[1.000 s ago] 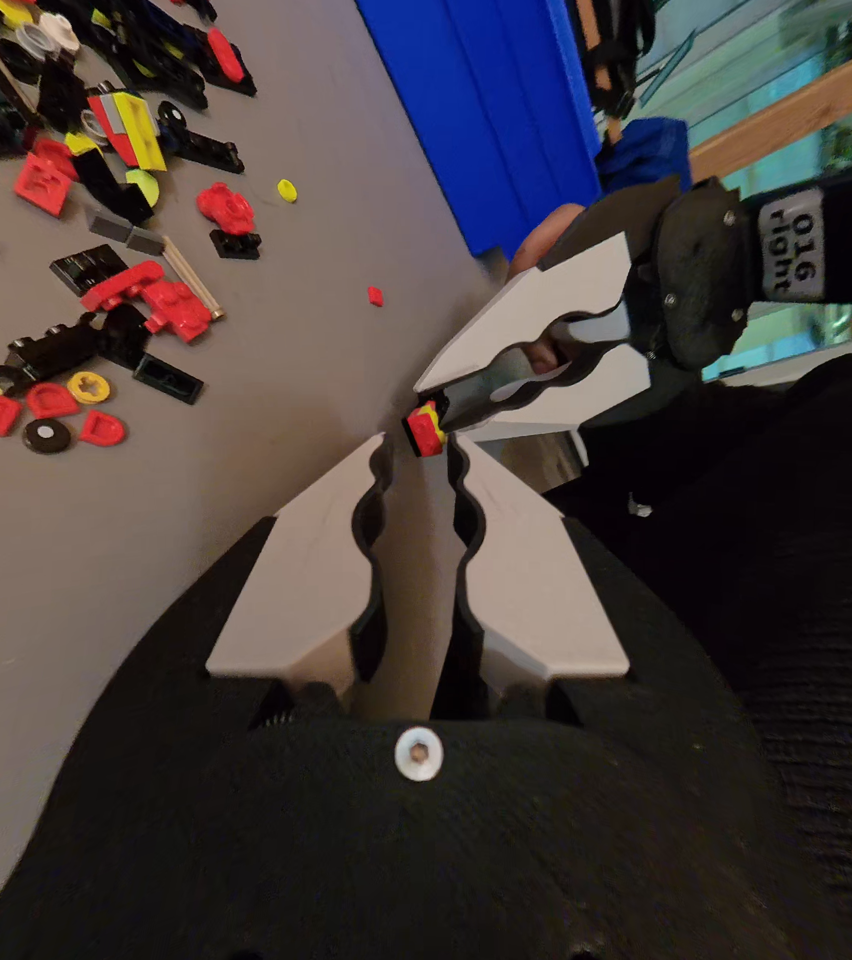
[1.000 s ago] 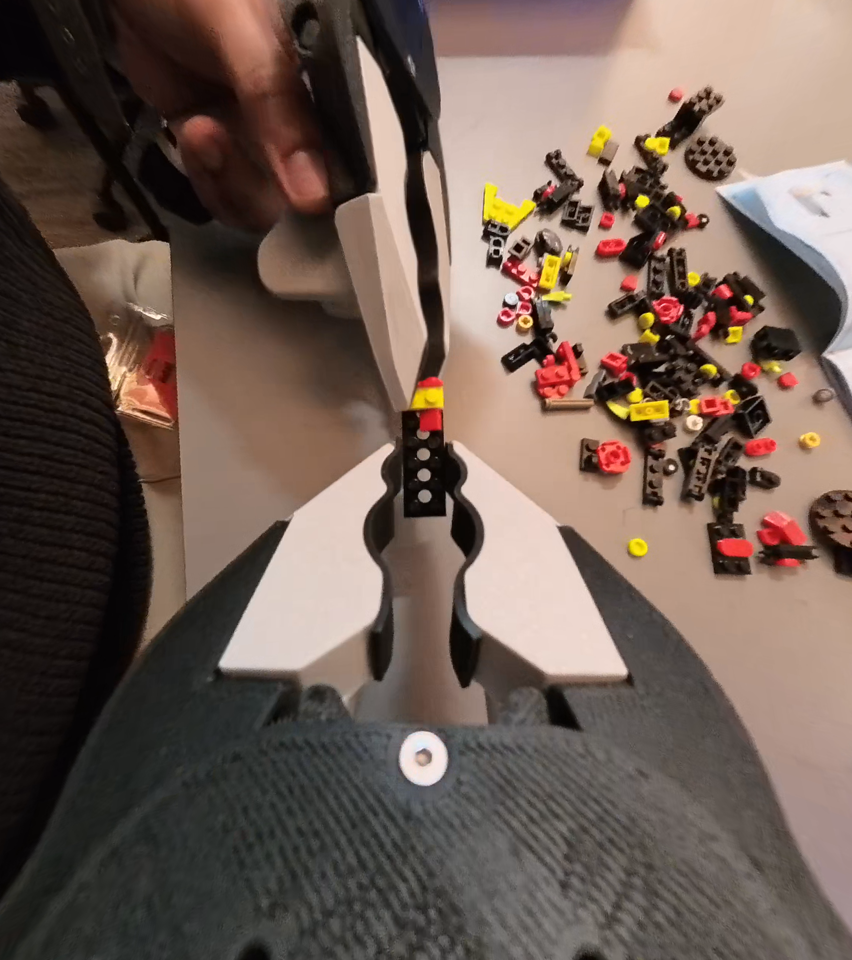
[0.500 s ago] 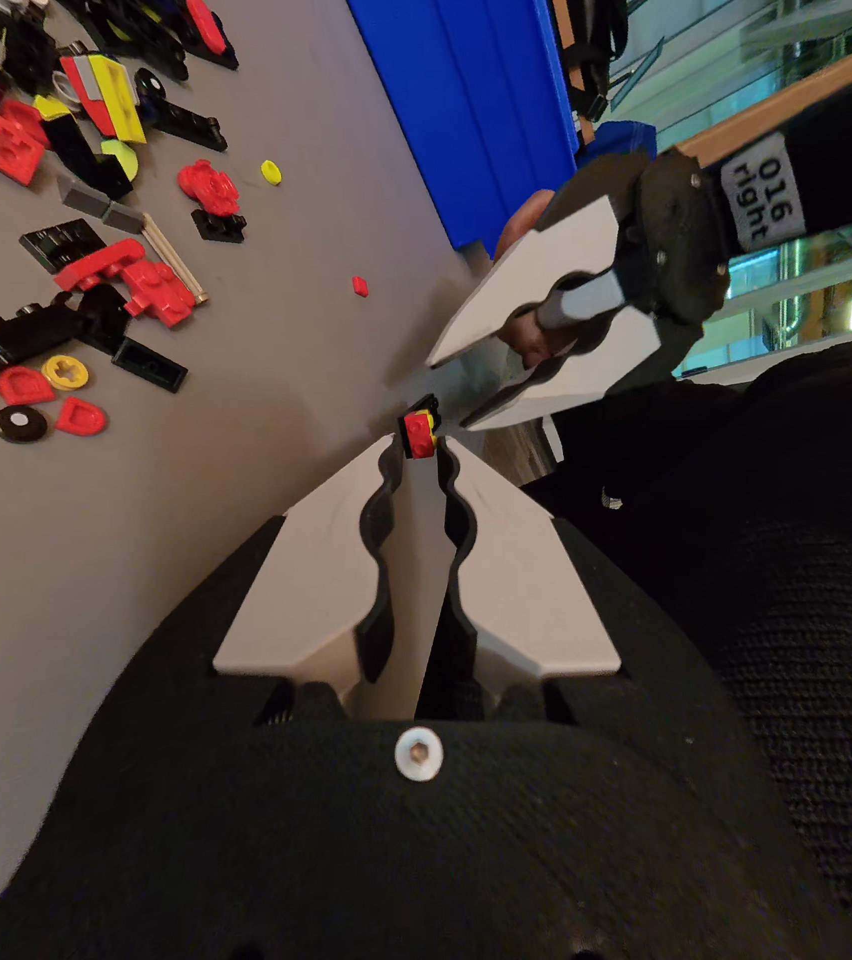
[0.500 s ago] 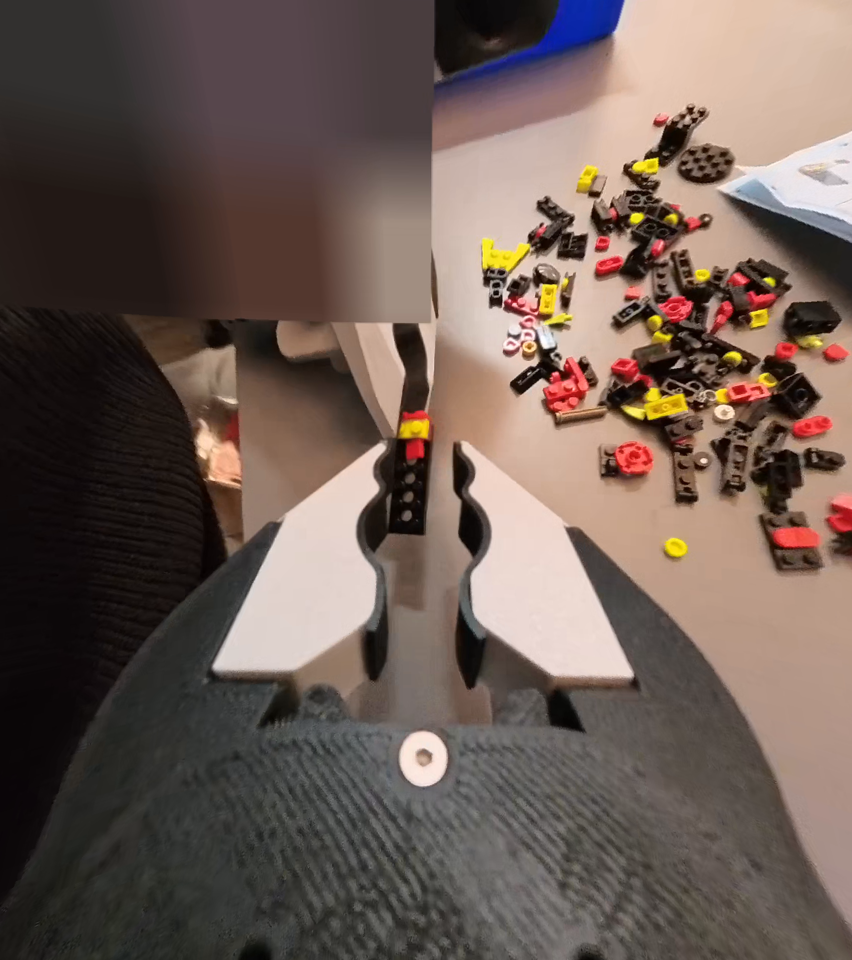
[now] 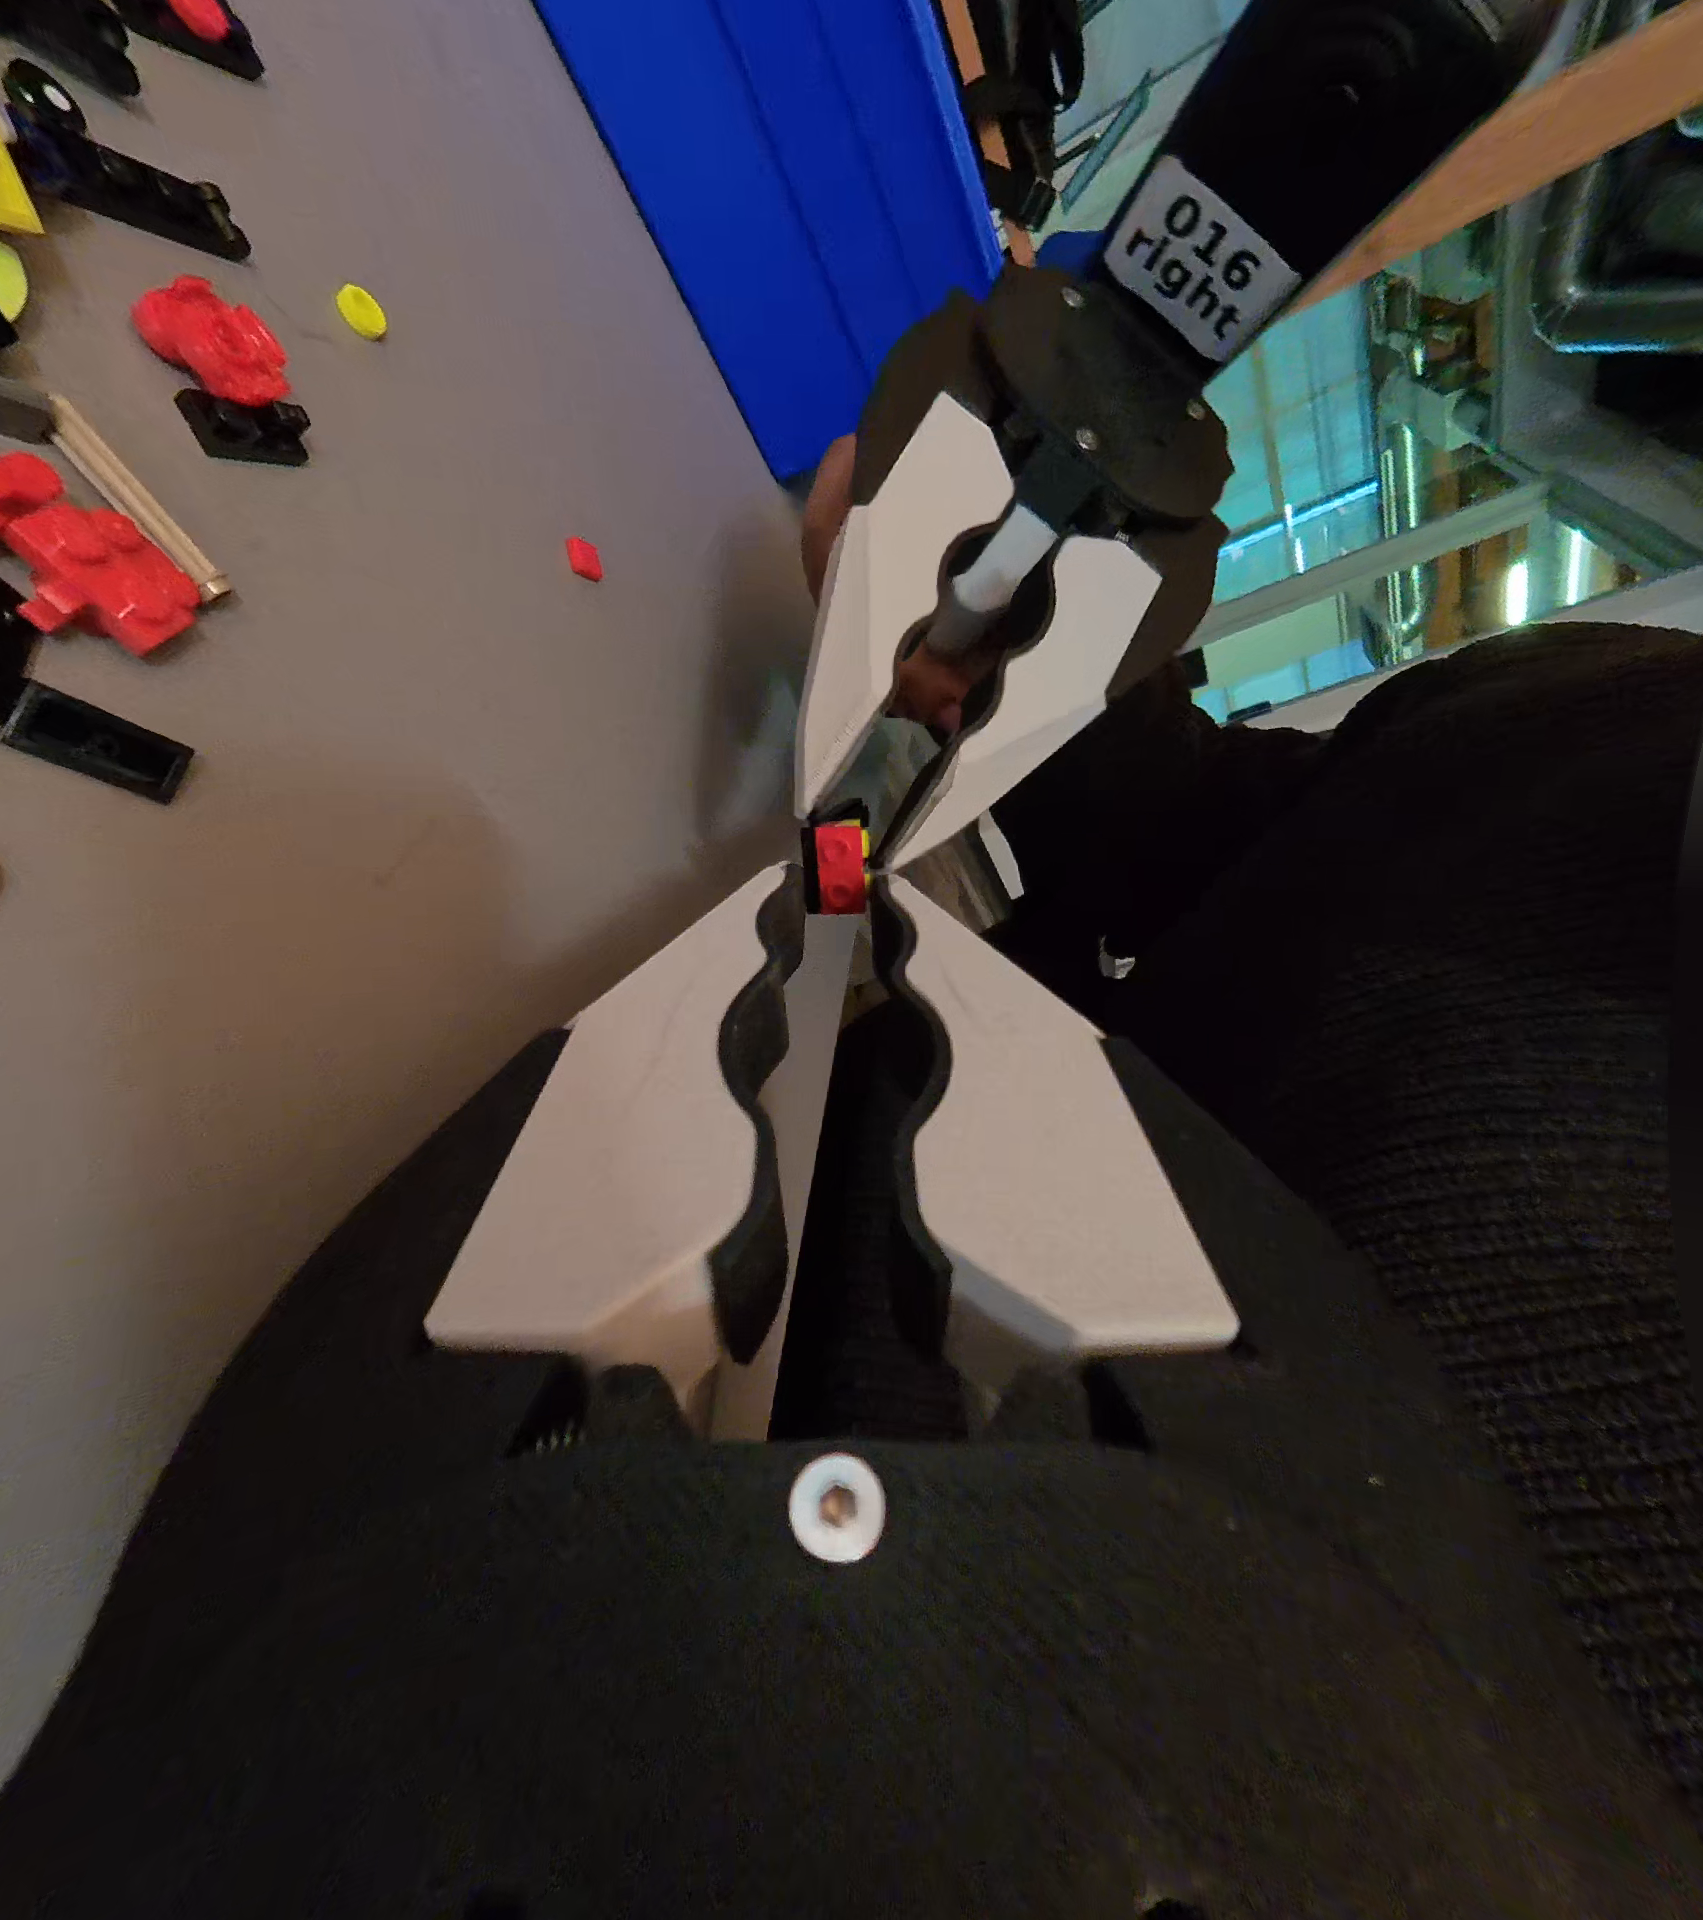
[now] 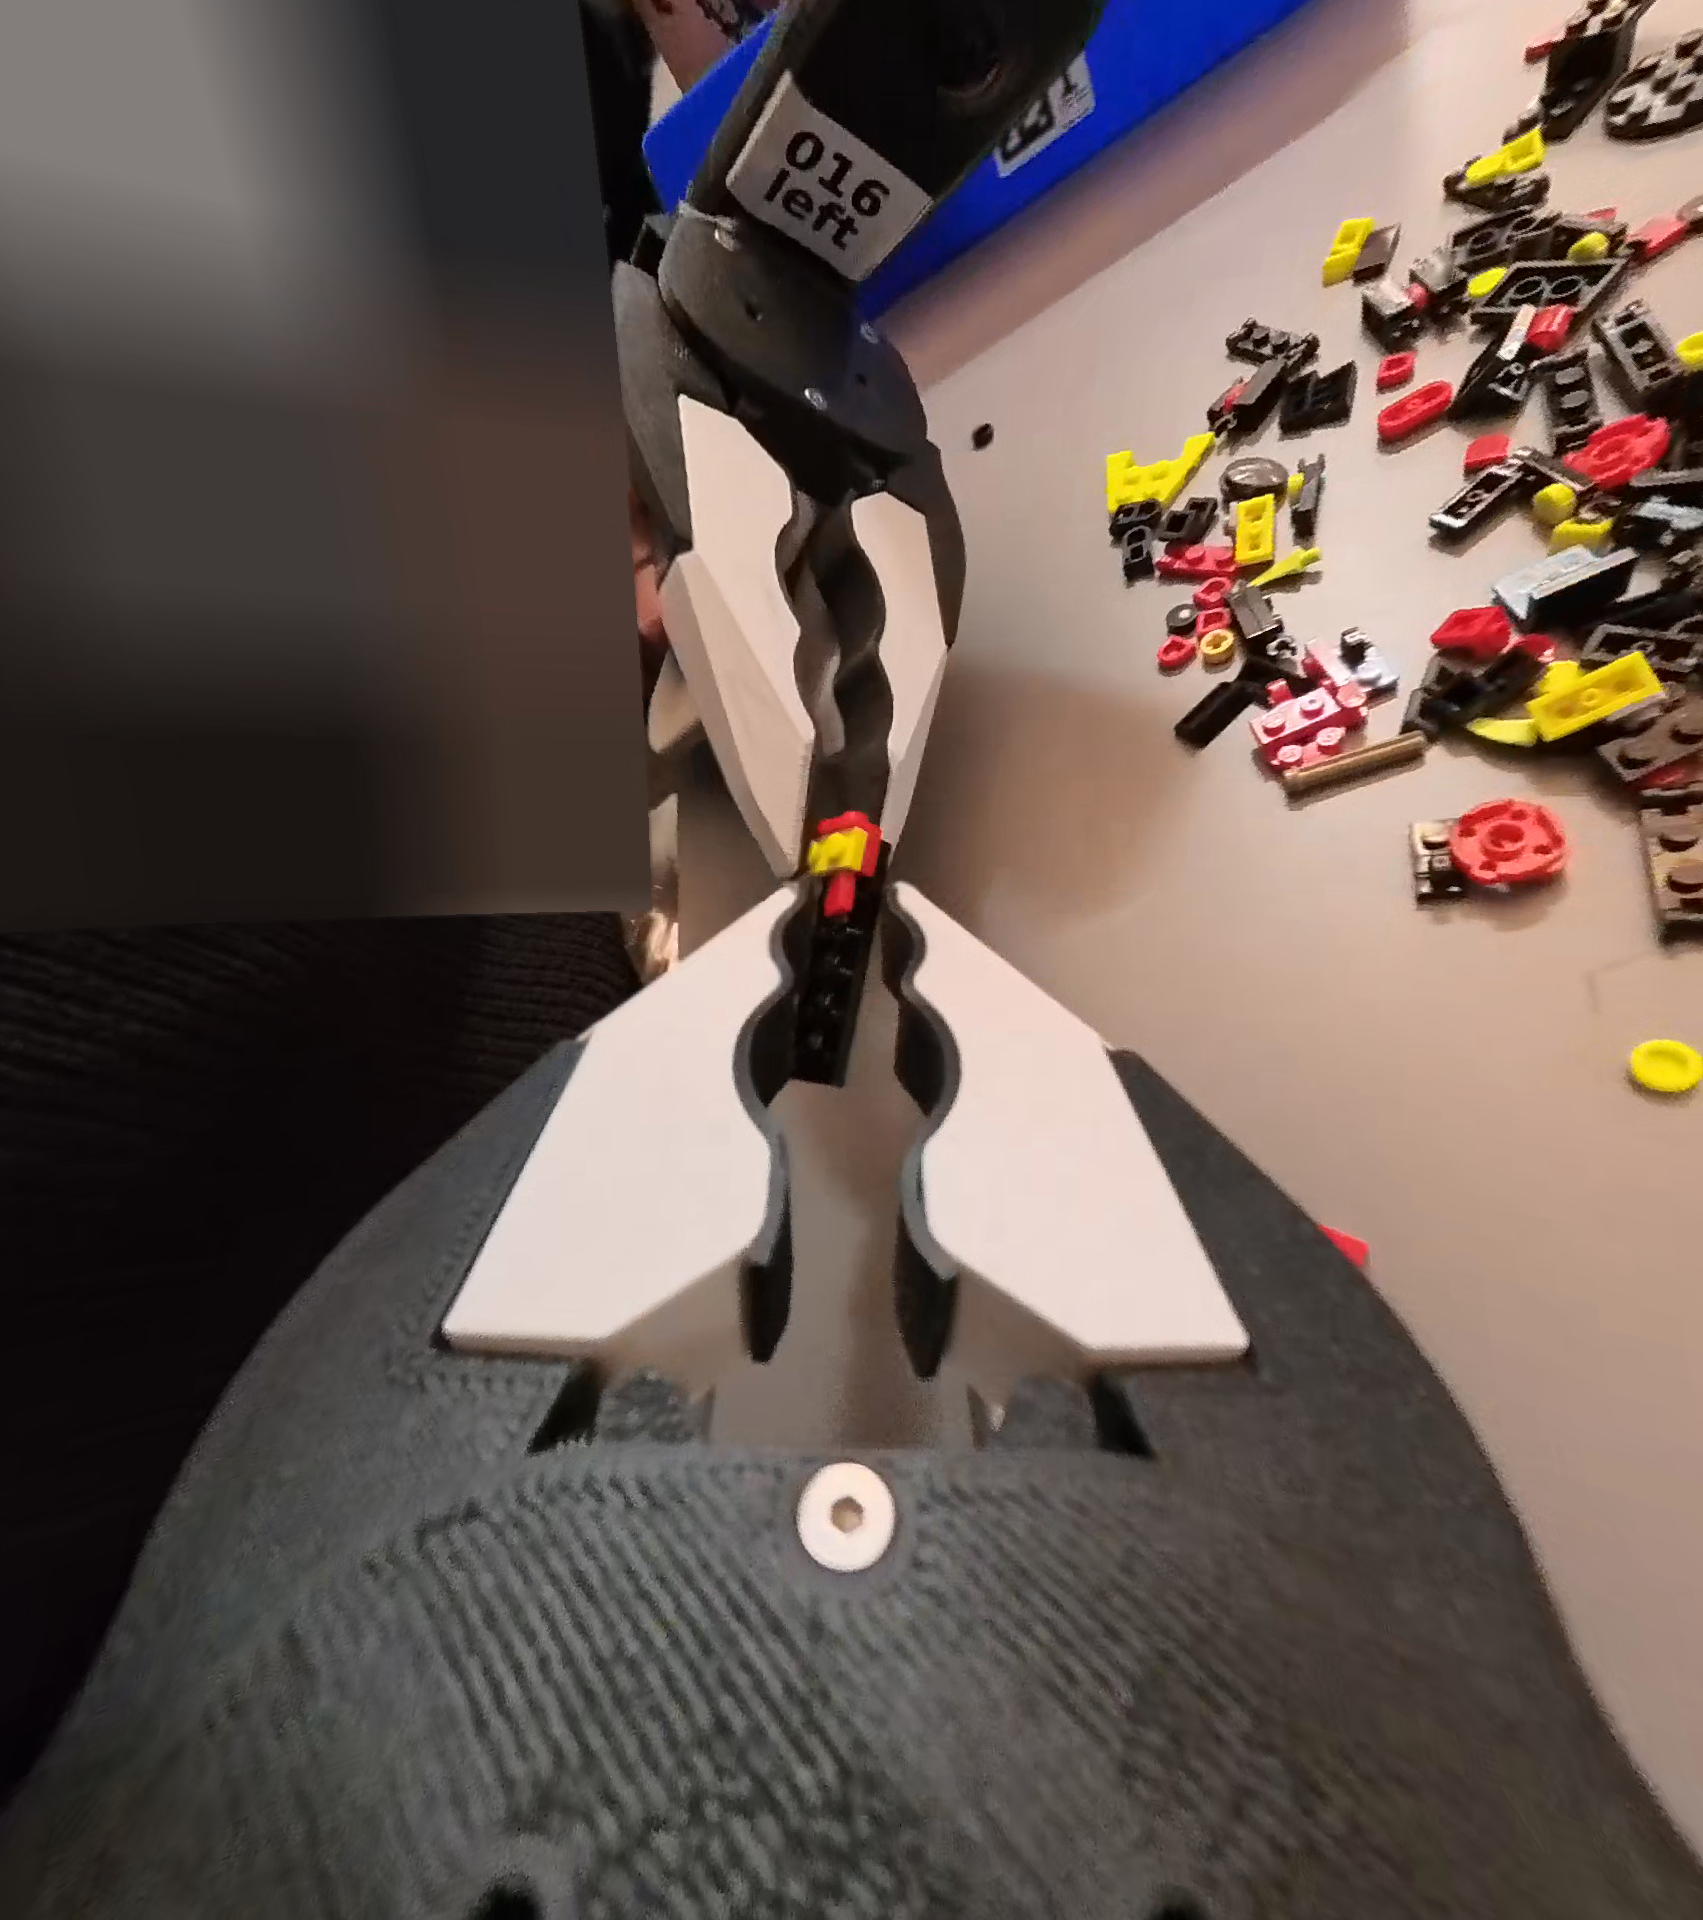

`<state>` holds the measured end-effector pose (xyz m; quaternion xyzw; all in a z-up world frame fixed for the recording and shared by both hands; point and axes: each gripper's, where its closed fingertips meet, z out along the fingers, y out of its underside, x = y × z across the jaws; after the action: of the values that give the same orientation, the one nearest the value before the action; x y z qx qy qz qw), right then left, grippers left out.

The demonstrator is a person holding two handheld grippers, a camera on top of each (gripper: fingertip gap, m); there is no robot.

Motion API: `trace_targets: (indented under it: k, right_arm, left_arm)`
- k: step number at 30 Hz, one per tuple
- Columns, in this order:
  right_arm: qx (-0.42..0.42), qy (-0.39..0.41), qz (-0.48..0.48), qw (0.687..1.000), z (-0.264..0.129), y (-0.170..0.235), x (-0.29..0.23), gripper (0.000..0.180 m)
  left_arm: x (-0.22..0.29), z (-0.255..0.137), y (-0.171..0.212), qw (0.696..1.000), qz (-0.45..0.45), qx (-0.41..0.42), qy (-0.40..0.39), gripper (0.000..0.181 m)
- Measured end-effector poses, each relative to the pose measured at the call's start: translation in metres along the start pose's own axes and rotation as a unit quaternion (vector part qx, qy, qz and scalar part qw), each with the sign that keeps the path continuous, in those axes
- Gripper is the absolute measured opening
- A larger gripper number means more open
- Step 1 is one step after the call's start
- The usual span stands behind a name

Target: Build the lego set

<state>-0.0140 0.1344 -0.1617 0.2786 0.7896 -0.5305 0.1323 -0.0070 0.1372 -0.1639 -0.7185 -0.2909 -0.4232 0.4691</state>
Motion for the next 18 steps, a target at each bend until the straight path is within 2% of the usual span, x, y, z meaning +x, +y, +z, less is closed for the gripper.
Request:
trace_targets:
  k: [18]
  right_arm:
    - [0.034,-0.049,0.046,0.997,-0.004,-0.007,-0.005,0.008]
  left_arm:
    - [0.014,-0.001,-0.01,0.999,0.017,0.029,0.041,0.009]
